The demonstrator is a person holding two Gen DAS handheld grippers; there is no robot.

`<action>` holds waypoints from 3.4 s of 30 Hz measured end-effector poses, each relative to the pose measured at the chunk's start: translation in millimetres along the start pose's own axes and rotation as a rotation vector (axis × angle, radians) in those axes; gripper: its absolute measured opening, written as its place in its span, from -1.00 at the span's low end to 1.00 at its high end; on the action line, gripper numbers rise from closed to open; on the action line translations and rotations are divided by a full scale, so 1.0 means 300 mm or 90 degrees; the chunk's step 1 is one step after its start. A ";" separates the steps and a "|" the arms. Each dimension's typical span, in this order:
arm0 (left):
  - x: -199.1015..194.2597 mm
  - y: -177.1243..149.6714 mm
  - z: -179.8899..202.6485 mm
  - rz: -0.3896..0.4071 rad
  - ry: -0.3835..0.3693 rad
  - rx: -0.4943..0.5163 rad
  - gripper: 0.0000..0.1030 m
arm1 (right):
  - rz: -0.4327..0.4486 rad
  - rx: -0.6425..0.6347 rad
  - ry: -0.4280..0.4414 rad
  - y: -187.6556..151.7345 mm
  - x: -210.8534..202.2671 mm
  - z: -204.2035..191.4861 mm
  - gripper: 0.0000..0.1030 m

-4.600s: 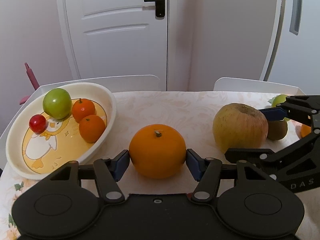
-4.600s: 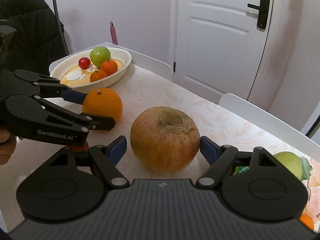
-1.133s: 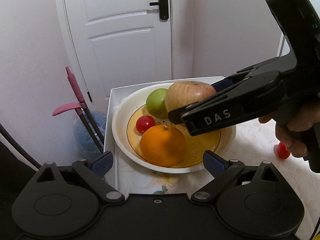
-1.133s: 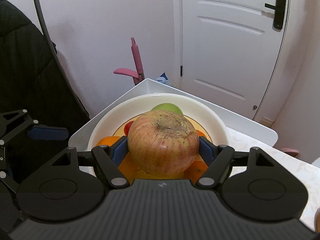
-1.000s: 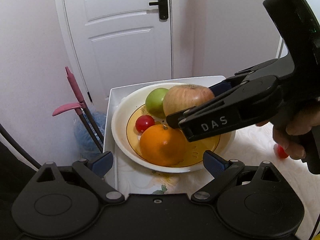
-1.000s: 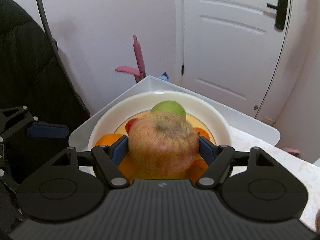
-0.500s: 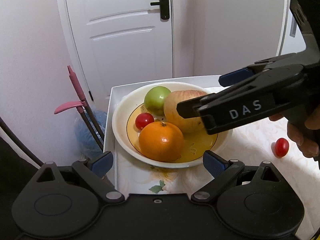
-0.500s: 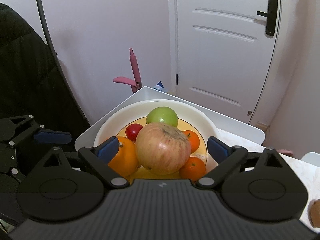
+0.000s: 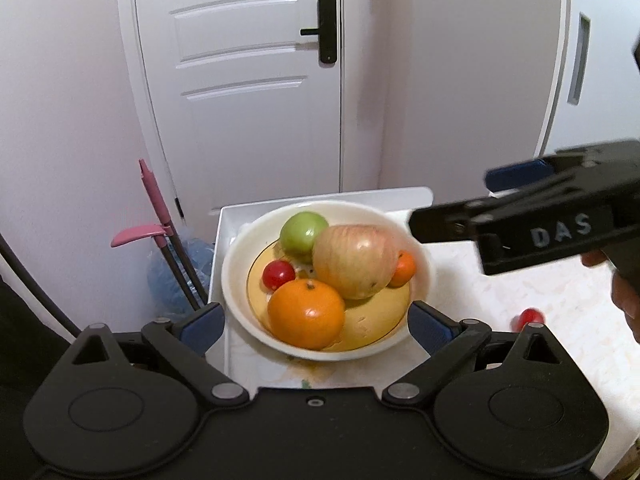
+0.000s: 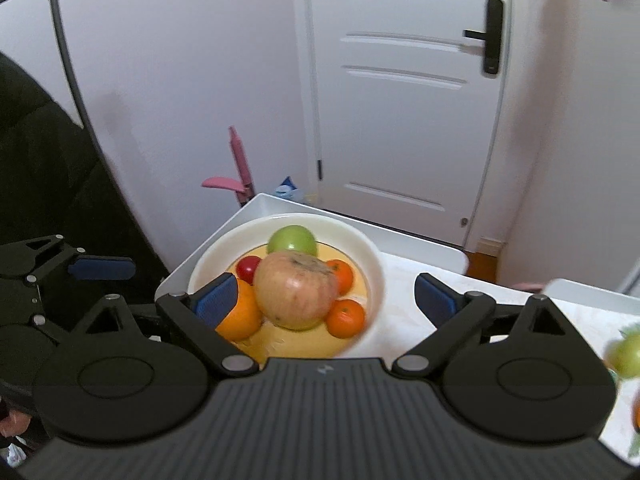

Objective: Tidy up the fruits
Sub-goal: 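Carry the orange and red apple into the duck bowl and release both, then grasp the red tomato with the left tool while the right tool grasps the green apple, then carry the tomato and green apple into the duck bowl and release both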

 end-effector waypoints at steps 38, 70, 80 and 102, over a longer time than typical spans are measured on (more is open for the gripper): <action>0.056 -0.021 0.683 -0.013 0.106 -0.102 0.91 | -0.025 0.022 -0.040 -0.264 -0.258 0.927 1.00; 0.260 -0.115 0.741 -0.074 0.149 -0.142 -0.25 | -0.077 0.052 -0.031 -0.318 -0.010 1.074 0.64; 0.261 -0.108 0.734 -0.075 0.146 -0.151 -0.25 | -0.088 0.070 -0.037 -0.317 0.035 1.089 0.59; 0.245 -0.068 0.729 -0.053 0.145 -0.155 -0.25 | -0.096 0.086 -0.015 -0.298 0.060 1.093 0.38</action>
Point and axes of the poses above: each gripper's, at about its wrist camera, not at the fingertips, and x roughly the way its jaws point, z to its right, y to its top, the point moved 3 cm from there along x, roughly the way its jaws point, and after that the axes turned 1 degree about z, right-handed, at the moved point
